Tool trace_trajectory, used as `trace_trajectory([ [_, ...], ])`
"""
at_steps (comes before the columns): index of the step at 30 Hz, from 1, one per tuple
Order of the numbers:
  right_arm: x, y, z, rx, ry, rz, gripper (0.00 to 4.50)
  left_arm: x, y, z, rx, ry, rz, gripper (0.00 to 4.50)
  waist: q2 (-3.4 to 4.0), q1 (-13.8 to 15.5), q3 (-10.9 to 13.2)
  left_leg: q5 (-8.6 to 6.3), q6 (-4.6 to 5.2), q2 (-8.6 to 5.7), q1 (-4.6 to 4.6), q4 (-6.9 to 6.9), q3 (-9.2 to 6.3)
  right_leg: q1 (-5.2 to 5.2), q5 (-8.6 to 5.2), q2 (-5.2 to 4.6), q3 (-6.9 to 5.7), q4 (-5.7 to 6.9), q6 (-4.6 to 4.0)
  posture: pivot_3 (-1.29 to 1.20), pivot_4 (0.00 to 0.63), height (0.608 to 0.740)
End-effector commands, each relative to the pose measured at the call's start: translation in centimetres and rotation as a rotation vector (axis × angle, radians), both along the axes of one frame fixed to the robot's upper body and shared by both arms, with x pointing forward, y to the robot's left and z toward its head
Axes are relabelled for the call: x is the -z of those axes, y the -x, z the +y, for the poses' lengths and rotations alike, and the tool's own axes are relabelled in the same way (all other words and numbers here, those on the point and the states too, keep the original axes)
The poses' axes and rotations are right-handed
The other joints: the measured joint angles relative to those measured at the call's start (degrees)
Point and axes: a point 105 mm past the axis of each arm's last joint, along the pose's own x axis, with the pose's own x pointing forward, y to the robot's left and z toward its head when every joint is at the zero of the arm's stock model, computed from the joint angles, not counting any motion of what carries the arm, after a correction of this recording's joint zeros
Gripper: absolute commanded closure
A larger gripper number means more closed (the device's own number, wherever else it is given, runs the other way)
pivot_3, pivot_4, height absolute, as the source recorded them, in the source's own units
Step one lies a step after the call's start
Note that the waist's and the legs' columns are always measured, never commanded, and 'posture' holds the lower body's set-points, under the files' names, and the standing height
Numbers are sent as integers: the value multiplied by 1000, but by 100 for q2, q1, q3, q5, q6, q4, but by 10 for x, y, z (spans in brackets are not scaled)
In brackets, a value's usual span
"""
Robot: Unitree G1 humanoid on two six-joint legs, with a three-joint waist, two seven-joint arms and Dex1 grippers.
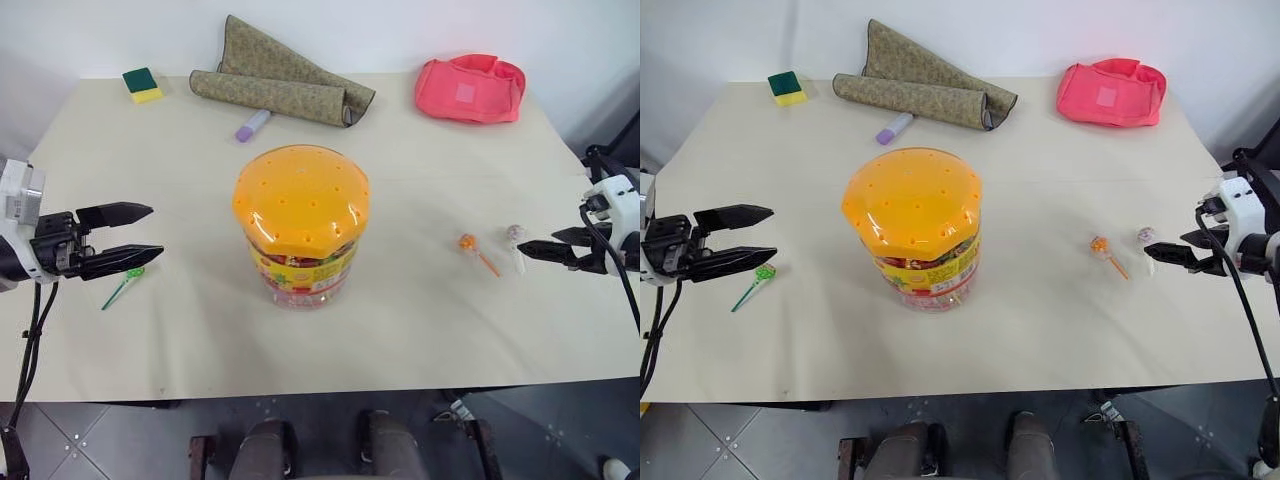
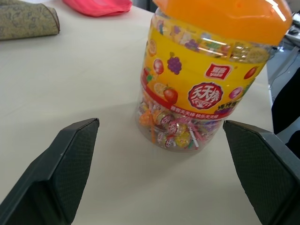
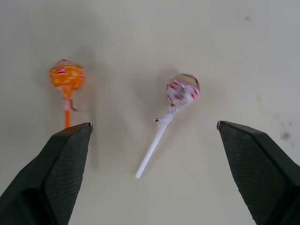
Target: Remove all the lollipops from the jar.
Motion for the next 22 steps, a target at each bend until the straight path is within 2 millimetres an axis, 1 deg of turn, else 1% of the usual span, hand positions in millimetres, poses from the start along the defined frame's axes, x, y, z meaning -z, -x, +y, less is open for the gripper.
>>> trace_trajectory([
  [1, -26, 8, -2, -34, 48, -97, 47, -7, 0, 0, 10, 3, -35, 0, 0, -3, 0, 0, 0, 0, 0, 0, 0, 0, 0, 0, 0, 1, 0, 0, 150, 740],
  [3, -36, 11, 4, -85, 70, -154, 47, -8, -1, -1, 11, 13, -35, 0, 0, -6, 0, 0, 0, 0, 1, -1, 1, -1, 0, 0, 0, 1, 0, 0, 150, 740],
  [4, -50, 17, 22, -201, 76, -240, 47, -5, 0, 1, -2, 10, -27, 0, 0, -6, 0, 0, 0, 0, 1, -1, 1, -1, 0, 0, 0, 1, 0, 0, 150, 740],
  [5, -58, 22, 34, -282, 82, -298, 47, -3, 0, 3, -12, 6, -22, 0, 0, -4, 0, 0, 0, 0, 0, -1, 1, -1, 0, 0, 1, 1, 0, 0, 150, 740],
  [6, -65, 33, 55, -420, 57, -346, 47, 0, 1, 6, -24, 8, -21, 0, 1, -2, 0, 0, 0, 0, 1, -2, 1, -1, 0, 0, 0, 1, 0, 0, 150, 740],
  [7, -63, 42, 67, -524, 60, -361, 47, 1, 1, 9, -35, 11, -24, 0, 2, -4, -1, 0, 0, 1, 2, -3, 1, -1, 0, 1, 0, 1, 0, 0, 150, 740],
  [8, -57, 47, 73, -589, 66, -349, 47, 3, 2, 12, -46, 11, -25, 0, 0, -15, -1, 0, 0, 1, 4, -6, 1, -1, 0, 1, 0, 1, 0, 0, 150, 740],
  [10, -46, 53, 77, -659, 83, -323, 47, 6, 2, 14, -58, 7, -24, 0, -14, -15, -9, 0, 0, 5, 8, -3, 4, 2, 0, 5, -1, 1, 0, 0, 150, 740],
  [12, -23, 57, 77, -749, 127, -241, 47, 15, 3, 23, -85, 1, -9, 0, -20, -10, -12, -1, 1, 3, 8, 1, 4, 4, 0, 4, 1, 1, 1, 0, 150, 740],
  [14, -8, 59, 72, -800, 170, -194, 47, 20, 4, 29, -104, 2, 3, 0, -20, 2, -12, -1, 1, 2, 8, 2, 4, 4, 1, 4, 2, 1, 2, 0, 150, 740],
  [17, -8, 48, 69, -765, 147, -230, 47, 25, 11, 39, -142, 4, 11, 0, -20, -9, -12, -1, 3, 0, 7, 2, 4, 3, 1, 1, 3, 2, 2, 0, 150, 740],
  [22, -7, 45, 67, -759, 138, -248, 47, 27, 20, 40, -138, 10, 17, 0, -19, -14, -12, -1, 2, 5, 9, 3, 2, 3, 1, 2, 1, 5, 2, 0, 150, 740],
])
